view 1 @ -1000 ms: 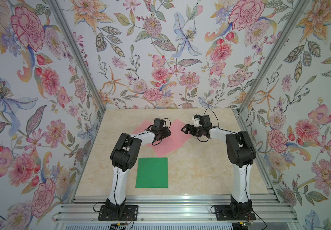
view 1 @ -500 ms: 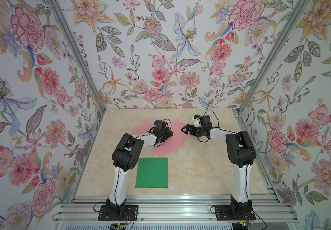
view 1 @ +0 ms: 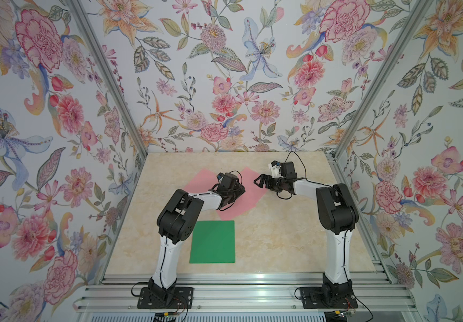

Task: Sort the scattered colored papers by color
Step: Pick up the colored paper from the center of the board.

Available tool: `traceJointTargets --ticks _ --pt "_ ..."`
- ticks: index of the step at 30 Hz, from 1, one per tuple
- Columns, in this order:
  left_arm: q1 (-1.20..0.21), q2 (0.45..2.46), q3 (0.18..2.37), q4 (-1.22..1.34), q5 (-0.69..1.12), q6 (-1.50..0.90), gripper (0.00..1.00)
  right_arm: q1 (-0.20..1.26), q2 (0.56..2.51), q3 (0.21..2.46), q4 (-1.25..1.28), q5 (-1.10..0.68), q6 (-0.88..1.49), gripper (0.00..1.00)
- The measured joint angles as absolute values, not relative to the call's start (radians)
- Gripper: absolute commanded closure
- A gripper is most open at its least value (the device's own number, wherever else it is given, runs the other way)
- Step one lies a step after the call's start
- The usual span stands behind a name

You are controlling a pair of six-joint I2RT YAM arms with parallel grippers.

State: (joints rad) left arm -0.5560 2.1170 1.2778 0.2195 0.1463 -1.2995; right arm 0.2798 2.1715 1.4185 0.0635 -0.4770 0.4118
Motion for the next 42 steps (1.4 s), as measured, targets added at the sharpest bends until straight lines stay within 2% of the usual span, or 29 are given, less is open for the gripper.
traceJointTargets --ticks 11,31,42 --pt "-0.577 2.093 1.243 0.224 0.115 -1.346 0.40 0.279 2.172 1.411 0.083 -0.484 0.424 0.00" --pt "-0.578 2.159 1.247 0.407 0.115 -1.468 0.40 0.278 2.172 1.392 0.122 -0.492 0.434 0.00" --pt "-0.581 2.259 1.353 0.488 0.124 -1.473 0.40 0.278 2.172 1.391 0.125 -0.494 0.435 0.00"
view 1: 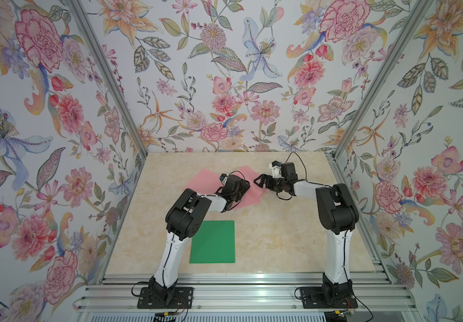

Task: Sort the scattered colored papers by color
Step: Pick up the colored paper from the center of the board.

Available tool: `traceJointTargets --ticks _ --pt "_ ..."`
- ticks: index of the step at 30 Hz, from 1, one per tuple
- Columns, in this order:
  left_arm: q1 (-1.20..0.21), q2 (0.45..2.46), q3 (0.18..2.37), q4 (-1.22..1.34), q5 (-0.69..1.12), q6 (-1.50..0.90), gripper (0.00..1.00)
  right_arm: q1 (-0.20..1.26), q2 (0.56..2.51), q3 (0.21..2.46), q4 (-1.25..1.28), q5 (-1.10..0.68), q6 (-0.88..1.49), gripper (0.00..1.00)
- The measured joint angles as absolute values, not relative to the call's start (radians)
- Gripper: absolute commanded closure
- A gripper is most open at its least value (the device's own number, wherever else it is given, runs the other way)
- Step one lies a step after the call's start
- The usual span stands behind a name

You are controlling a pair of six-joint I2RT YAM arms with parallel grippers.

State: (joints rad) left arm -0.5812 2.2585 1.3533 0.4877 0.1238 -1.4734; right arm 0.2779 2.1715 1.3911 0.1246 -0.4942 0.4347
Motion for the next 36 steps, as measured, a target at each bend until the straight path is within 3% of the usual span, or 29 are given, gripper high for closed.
traceJointTargets --ticks 10,36 --pt "-0.581 2.340 1.473 0.614 0.212 -1.401 0.39 0.277 2.172 1.383 0.141 -0.499 0.435 0.00" --pt "-0.537 2.366 1.410 0.701 0.232 -1.369 0.39 0.274 2.172 1.365 0.175 -0.512 0.435 0.00"
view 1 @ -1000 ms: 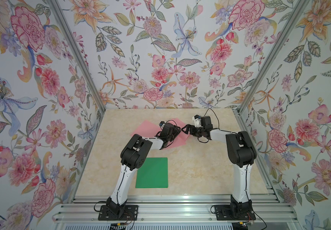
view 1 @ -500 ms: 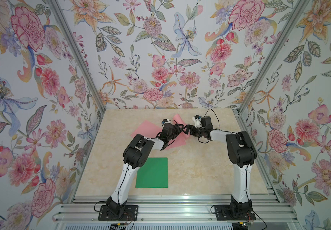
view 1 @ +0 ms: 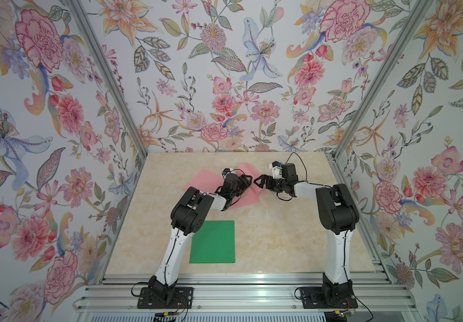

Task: Sort the scattered colored papers by color
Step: Pick up the colored paper from the center of the board.

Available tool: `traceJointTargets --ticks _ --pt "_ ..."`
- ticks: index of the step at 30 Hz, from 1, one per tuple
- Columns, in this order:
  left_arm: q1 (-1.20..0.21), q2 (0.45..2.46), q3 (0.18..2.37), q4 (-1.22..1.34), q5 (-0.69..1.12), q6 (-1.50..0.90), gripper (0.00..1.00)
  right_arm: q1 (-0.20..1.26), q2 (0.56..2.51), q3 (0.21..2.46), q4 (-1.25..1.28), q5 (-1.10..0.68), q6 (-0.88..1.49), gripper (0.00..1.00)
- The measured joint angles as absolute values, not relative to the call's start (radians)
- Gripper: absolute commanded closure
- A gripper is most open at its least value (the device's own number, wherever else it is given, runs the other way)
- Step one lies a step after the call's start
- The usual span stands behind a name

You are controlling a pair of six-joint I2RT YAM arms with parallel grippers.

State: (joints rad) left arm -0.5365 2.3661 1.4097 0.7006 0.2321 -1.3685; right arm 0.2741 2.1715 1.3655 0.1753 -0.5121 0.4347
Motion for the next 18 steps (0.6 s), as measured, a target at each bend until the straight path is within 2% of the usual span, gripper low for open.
traceJointTargets --ticks 4,12,18 --pt "-0.533 2.384 1.424 0.697 0.232 -1.368 0.48 0.274 2.172 1.364 0.178 -0.513 0.435 0.00" --pt "-0.529 2.398 1.436 0.689 0.232 -1.368 0.54 0.274 2.172 1.364 0.178 -0.513 0.435 0.00" --pt "-0.529 2.398 1.436 0.684 0.232 -1.367 0.66 0.274 2.172 1.364 0.177 -0.513 0.434 0.00"
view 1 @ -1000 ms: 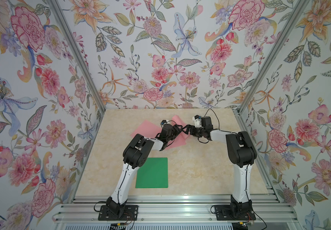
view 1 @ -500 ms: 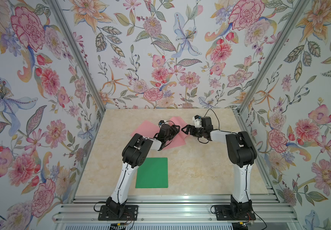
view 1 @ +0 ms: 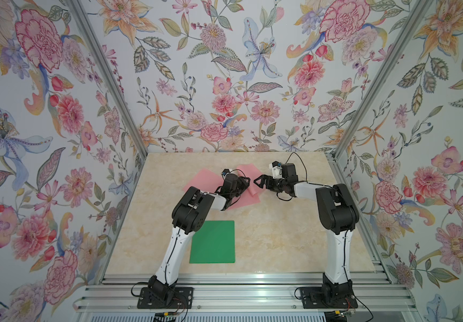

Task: Sort the scattered colored papers by color
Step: Pick up the colored paper from the center of the board.

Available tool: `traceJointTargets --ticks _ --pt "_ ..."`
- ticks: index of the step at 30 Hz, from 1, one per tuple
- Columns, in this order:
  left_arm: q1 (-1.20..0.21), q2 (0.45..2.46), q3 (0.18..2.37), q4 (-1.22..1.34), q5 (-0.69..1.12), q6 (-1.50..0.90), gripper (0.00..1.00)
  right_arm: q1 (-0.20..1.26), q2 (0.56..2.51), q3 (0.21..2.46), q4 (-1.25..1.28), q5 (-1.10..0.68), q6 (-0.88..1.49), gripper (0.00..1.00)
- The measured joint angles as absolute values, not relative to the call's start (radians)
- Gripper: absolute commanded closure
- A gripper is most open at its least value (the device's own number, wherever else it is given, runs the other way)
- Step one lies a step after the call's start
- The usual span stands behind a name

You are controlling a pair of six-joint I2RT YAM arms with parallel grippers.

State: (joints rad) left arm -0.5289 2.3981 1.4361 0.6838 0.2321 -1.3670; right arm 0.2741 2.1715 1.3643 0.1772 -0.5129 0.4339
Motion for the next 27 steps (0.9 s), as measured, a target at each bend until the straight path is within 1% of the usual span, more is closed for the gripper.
traceJointTargets --ticks 3,7,11,15,25,27 --pt "-0.528 2.398 1.436 0.681 0.233 -1.365 0.70 0.274 2.172 1.367 0.173 -0.513 0.434 0.00" --pt "-0.527 2.398 1.436 0.681 0.233 -1.365 0.70 0.274 2.172 1.377 0.152 -0.513 0.433 0.00" --pt "-0.527 2.398 1.436 0.681 0.241 -1.362 0.72 0.272 2.171 1.402 0.095 -0.516 0.426 0.00" --pt "-0.525 2.398 1.436 0.681 0.258 -1.342 0.70 0.263 2.148 1.407 0.044 -0.535 0.429 0.00" --pt "-0.517 2.397 1.459 0.673 0.336 -1.314 0.71 0.232 1.931 1.407 -0.015 -0.541 0.416 0.00" --pt "-0.516 2.393 1.466 0.673 0.359 -1.306 0.73 0.222 1.909 1.408 -0.024 -0.536 0.403 0.00"
